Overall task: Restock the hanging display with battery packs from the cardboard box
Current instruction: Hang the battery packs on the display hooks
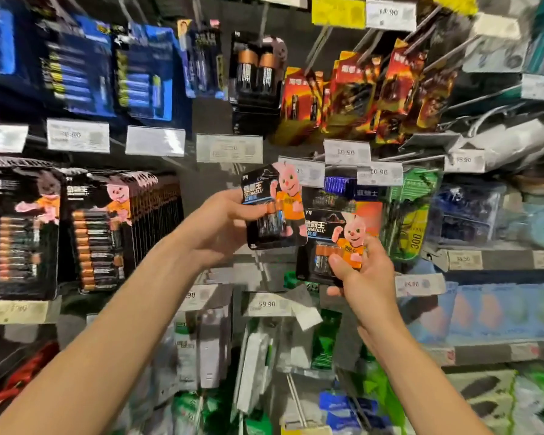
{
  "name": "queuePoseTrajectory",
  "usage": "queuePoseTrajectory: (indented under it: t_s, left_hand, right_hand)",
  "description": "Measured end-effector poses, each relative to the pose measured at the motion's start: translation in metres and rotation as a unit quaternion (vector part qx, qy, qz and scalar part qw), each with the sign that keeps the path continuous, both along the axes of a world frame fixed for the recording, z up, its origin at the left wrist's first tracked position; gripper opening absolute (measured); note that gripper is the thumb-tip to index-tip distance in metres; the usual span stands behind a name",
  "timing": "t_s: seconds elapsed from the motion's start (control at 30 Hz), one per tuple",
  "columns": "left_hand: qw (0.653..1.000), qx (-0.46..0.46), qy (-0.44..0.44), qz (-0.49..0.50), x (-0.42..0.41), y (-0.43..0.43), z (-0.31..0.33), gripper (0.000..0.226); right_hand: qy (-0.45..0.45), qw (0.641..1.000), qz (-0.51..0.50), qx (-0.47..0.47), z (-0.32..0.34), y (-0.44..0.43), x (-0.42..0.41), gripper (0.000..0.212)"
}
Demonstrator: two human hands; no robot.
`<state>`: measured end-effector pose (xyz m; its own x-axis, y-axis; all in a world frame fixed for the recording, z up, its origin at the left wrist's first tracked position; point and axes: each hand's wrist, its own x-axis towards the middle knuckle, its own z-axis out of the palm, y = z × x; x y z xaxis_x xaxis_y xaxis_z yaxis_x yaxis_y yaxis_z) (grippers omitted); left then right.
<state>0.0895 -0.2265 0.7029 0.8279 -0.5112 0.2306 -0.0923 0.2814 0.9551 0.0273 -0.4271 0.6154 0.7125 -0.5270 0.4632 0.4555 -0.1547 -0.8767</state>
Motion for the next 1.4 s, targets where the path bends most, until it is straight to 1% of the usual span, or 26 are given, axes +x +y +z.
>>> queuePoseTrajectory:
  t_s: [0.07, 0.17, 0.23, 0.33, 0.4, 0.47, 0.57, 0.7, 0.77, 0.8, 0.97, 1.0, 1.07, 1.13, 1.17, 1.2, 1.23, 1.3, 1.33, 1.37, 1.4]
  left_hand:
    - [0.999, -0.021, 0.023, -0.008, 0.004, -0.004, 0.008, 0.037]
    - [0.996, -0.072, 0.057, -0.024, 0.005, -0.005, 0.017, 0.033]
    - [0.994, -0.093, 0.044, -0.023, 0.005, -0.001, 0.024, 0.04]
    - [0.996, -0.084, 0.001, -0.006, 0.006, 0.003, 0.035, 0.055]
    - [0.997, -0.072, -0.031, 0.008, 0.004, 0.003, 0.041, 0.052]
    - [0.996, -0.069, -0.049, 0.021, 0.004, 0.002, 0.044, 0.049]
    - [0.995, -0.077, -0.055, 0.025, 0.001, 0.0, 0.044, 0.049]
    - [0.995, -0.076, -0.058, 0.033, -0.003, -0.004, 0.039, 0.047]
    - [0.995, -0.079, -0.052, 0.033, -0.003, -0.005, 0.038, 0.049]
    - [0.995, -0.079, -0.05, 0.031, -0.004, -0.005, 0.037, 0.05]
    - [0.995, -0.087, -0.052, 0.017, -0.006, -0.008, 0.034, 0.054]
    - [0.995, -0.088, -0.052, 0.016, -0.005, -0.01, 0.033, 0.053]
    - [0.995, -0.083, -0.053, 0.02, -0.003, -0.012, 0.03, 0.052]
    - [0.995, -0.082, -0.055, 0.023, -0.001, -0.013, 0.025, 0.053]
    - [0.995, -0.084, -0.055, 0.023, 0.001, -0.013, 0.022, 0.054]
    - [0.995, -0.085, -0.056, 0.024, 0.002, -0.014, 0.019, 0.056]
    - [0.995, -0.081, -0.06, 0.028, 0.003, -0.013, 0.016, 0.058]
    - [0.994, -0.068, -0.064, 0.047, 0.004, -0.013, 0.008, 0.054]
    - [0.994, -0.063, -0.062, 0.062, 0.005, -0.013, 0.004, 0.051]
    - [0.994, -0.059, -0.06, 0.074, 0.005, -0.013, 0.0, 0.049]
    - [0.993, -0.058, -0.056, 0.081, 0.005, -0.013, -0.004, 0.047]
  right_hand:
    - [0.019, 1.0, 0.004, 0.005, -0.004, -0.003, 0.013, 0.035]
    - [0.036, 0.999, 0.01, -0.003, -0.004, -0.009, 0.027, 0.042]
    - [0.029, 0.999, 0.024, -0.018, 0.0, -0.012, 0.034, 0.038]
    - [0.007, 0.998, 0.055, -0.039, 0.014, -0.013, 0.045, 0.034]
    - [-0.018, 0.996, 0.069, -0.049, 0.024, -0.009, 0.052, 0.032]
    - [-0.04, 0.994, 0.056, -0.086, 0.033, -0.005, 0.059, 0.029]
    - [-0.054, 0.99, 0.053, -0.123, 0.044, 0.0, 0.069, 0.024]
    - [-0.052, 0.988, 0.046, -0.137, 0.049, 0.006, 0.083, 0.017]
    - [-0.043, 0.989, 0.049, -0.129, 0.045, 0.007, 0.091, 0.011]
    - [-0.034, 0.991, 0.053, -0.117, 0.043, 0.008, 0.095, 0.011]
    - [0.015, 0.995, 0.074, -0.07, 0.041, 0.009, 0.11, 0.021]
    - [0.021, 0.995, 0.071, -0.068, 0.044, 0.009, 0.112, 0.019]
    - [0.027, 0.995, 0.075, -0.065, 0.049, 0.008, 0.117, 0.005]
    - [0.034, 0.994, 0.076, -0.075, 0.047, 0.004, 0.127, 0.015]
    - [0.05, 0.992, 0.079, -0.087, 0.045, 0.003, 0.133, 0.013]
    - [0.066, 0.991, 0.085, -0.083, 0.043, 0.001, 0.136, 0.017]
    - [0.082, 0.99, 0.088, -0.07, 0.041, 0.001, 0.14, 0.023]
    - [0.076, 0.991, 0.11, -0.02, 0.039, 0.0, 0.144, 0.026]
    - [0.076, 0.992, 0.101, -0.002, 0.037, 0.0, 0.149, 0.028]
    - [0.063, 0.994, 0.085, -0.004, 0.035, -0.002, 0.152, 0.022]
    - [0.056, 0.995, 0.065, -0.047, 0.031, -0.005, 0.154, 0.015]
